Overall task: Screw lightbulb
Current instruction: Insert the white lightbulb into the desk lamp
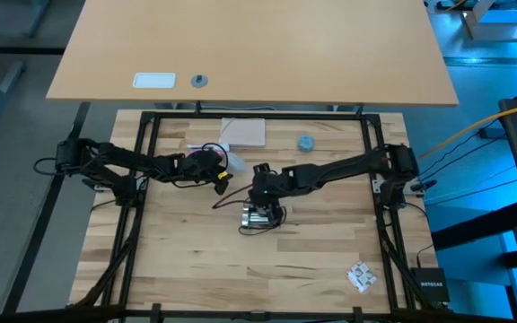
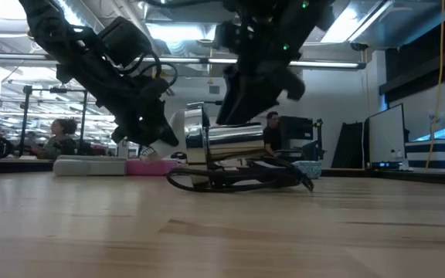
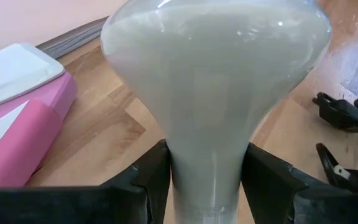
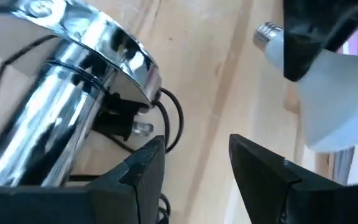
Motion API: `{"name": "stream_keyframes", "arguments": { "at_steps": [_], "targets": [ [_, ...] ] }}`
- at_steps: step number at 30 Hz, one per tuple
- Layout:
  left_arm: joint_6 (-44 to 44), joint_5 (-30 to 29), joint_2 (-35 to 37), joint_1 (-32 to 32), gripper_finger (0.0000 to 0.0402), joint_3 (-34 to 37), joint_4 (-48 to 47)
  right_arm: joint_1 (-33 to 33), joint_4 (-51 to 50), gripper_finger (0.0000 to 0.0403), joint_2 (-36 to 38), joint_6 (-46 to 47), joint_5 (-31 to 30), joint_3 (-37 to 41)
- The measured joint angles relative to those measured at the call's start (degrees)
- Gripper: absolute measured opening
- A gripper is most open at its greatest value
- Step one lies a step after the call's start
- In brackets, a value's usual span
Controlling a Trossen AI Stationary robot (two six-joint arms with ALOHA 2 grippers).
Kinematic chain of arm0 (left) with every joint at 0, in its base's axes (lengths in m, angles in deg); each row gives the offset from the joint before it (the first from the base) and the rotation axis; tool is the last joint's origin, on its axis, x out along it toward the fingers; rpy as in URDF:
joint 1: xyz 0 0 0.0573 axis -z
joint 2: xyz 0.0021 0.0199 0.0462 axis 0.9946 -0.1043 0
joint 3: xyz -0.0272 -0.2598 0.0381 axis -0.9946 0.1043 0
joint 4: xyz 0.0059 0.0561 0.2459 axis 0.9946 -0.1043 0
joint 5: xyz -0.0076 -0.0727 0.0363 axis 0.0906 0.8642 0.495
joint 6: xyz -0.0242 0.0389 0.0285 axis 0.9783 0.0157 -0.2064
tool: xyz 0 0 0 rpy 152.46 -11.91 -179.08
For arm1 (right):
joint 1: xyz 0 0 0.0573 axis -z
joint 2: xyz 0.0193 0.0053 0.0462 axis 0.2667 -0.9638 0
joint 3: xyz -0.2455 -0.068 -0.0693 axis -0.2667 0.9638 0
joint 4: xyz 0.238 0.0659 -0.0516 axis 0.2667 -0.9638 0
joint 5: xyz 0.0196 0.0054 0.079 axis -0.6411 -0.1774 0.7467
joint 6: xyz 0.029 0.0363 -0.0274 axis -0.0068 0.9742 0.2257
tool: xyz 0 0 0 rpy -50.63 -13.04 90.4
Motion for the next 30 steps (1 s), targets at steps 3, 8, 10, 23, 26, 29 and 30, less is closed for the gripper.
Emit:
{"name": "stream_keyframes", "arguments": {
  "at_steps": [3, 8, 10, 23, 26, 29, 30],
  "targets": [
    [-0.02, 0.0, 0.01, 0.0, 0.0155, 0.0, -0.04, -0.13, -0.18, 0.0182, 1.34, 0.07, 0.72, 0.0],
    [-0.67, 0.02, 0.01, 0.0, 0.0155, 0.0, 0.07, -0.17, -0.2, 0.0182, 2.19, 0.05, 0.8, 0.0],
    [-0.69, 0.02, 0.01, 0.0, 0.0155, 0.0, 0.1, -0.65, -0.32, 0.0182, 2.19, -0.43, 1.62, 0.0],
    [-0.79, 0.0, 0.01, 0.0, 0.0155, 0.0, 0.12, -6.38, 1.75, 0.0182, 1.86, -9.4, -0.98, 0.15],
    [-0.52, 0.0, 0.01, 0.0, 0.0155, 0.0, 0.13, -6.66, 2.31, 0.0182, 1.44, -9.44, -1.95, 0.18],
    [-0.4, 0.0, 0.01, 0.0, 0.0155, 0.0, 0.16, -6.61, 2.48, 0.0182, 0.9, -9.5, -2.27, 0.22],
    [-0.38, 0.0, 0.0, 0.0, 0.0155, 0.0, 0.15, -6.55, 2.19, 0.0182, 0.78, -9.56, -2.26, 0.23]
  ]
}}
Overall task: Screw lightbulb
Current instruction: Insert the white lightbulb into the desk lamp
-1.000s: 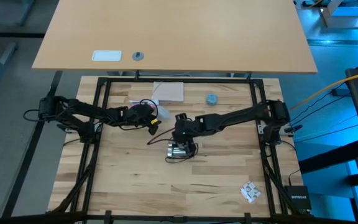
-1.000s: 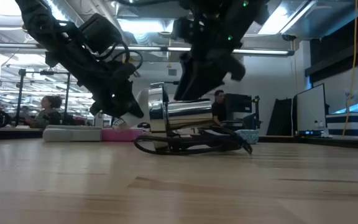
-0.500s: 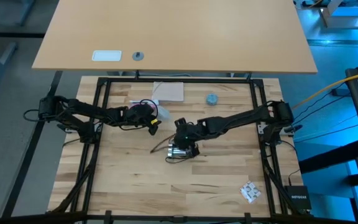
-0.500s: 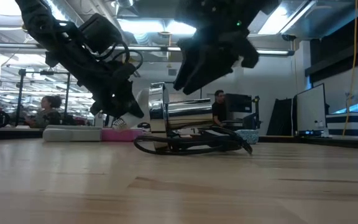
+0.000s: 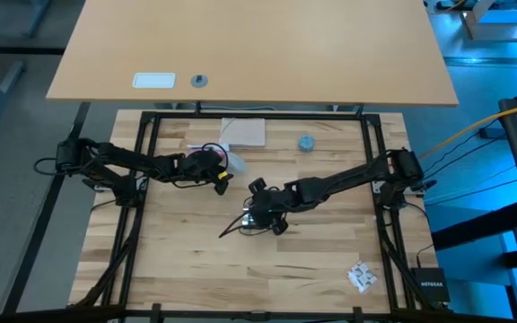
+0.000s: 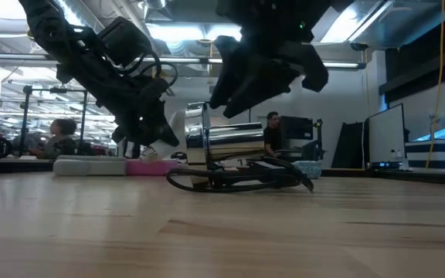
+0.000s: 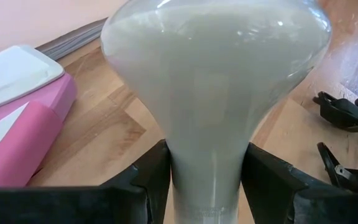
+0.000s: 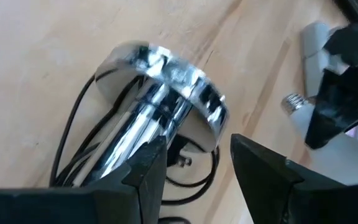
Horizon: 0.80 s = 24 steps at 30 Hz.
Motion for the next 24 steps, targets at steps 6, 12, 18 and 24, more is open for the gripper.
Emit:
{"name": "stream_keyframes", "arguments": {
  "at_steps": [6, 12, 18, 24],
  "targets": [
    [-0.04, 0.02, -0.02, 0.0, 0.0155, 0.01, 0.18, 0.0, 2.92, 0.0182, -1.32, -1.24, -0.04, 0.01],
    [-0.05, 0.02, -0.02, 0.0, 0.0155, 0.02, 0.17, 0.0, 7.53, 0.0182, -2.22, -1.41, -0.46, 0.05],
    [-0.05, 0.02, -0.02, 0.0, 0.0155, 0.02, 0.16, 0.07, 12.74, 0.0182, -2.7, -1.41, -0.64, -0.01],
    [-0.03, 0.04, -0.02, 0.0, 0.0155, 0.04, 0.38, 0.07, 19.37, 0.0182, -6.72, -1.37, -0.37, -0.06]
  ]
}}
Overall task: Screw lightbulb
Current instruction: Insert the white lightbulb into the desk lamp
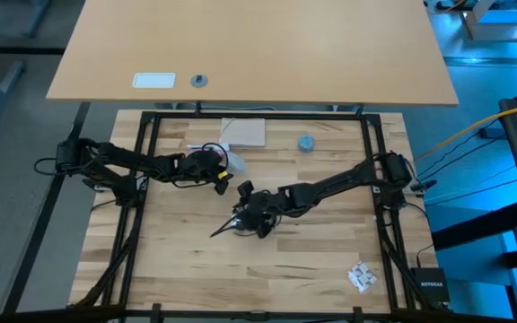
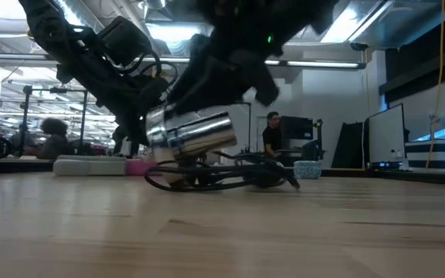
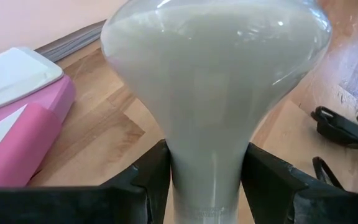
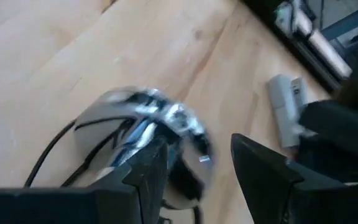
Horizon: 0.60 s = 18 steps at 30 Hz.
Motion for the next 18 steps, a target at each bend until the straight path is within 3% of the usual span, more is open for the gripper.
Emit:
{"name": "stream_keyframes", "arguments": {
  "at_steps": [18],
  "targets": [
    [-1.09, 0.0, -0.04, 0.0, 0.0155, 0.02, -0.5, 0.0, 6.27, 0.0182, -3.61, 0.11, -0.21, -0.11]
  ]
}}
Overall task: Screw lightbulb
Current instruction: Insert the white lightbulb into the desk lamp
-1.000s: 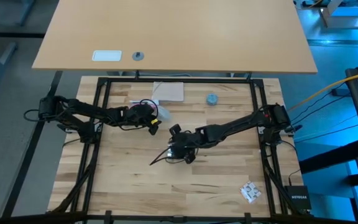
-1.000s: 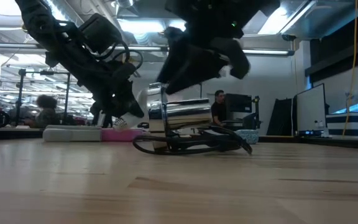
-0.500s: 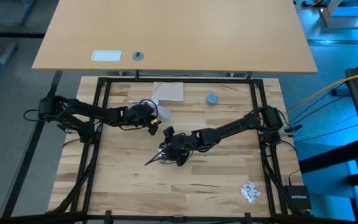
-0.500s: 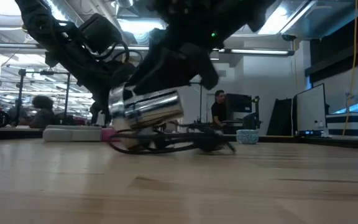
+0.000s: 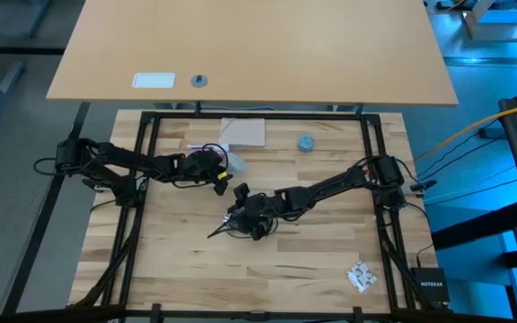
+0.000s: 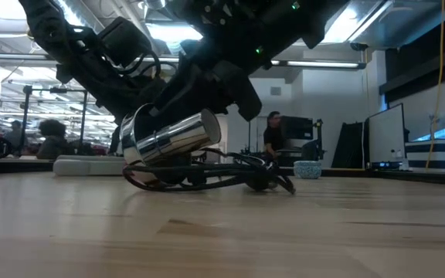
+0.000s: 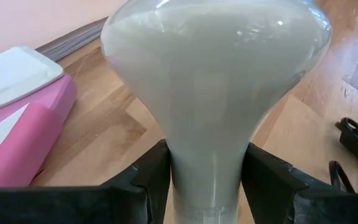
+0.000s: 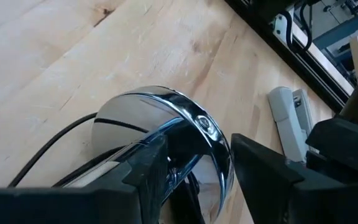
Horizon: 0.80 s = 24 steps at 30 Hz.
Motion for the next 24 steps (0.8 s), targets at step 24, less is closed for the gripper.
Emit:
{"name": "stream_keyframes", "arguments": {
  "at_steps": [24],
  "targets": [
    [0.03, 0.0, 0.0, 0.02, 0.0155, 0.0, 0.08, -2.05, -38.68, 0.0182, -0.24, -3.07, -3.36, -16.0]
  ]
}}
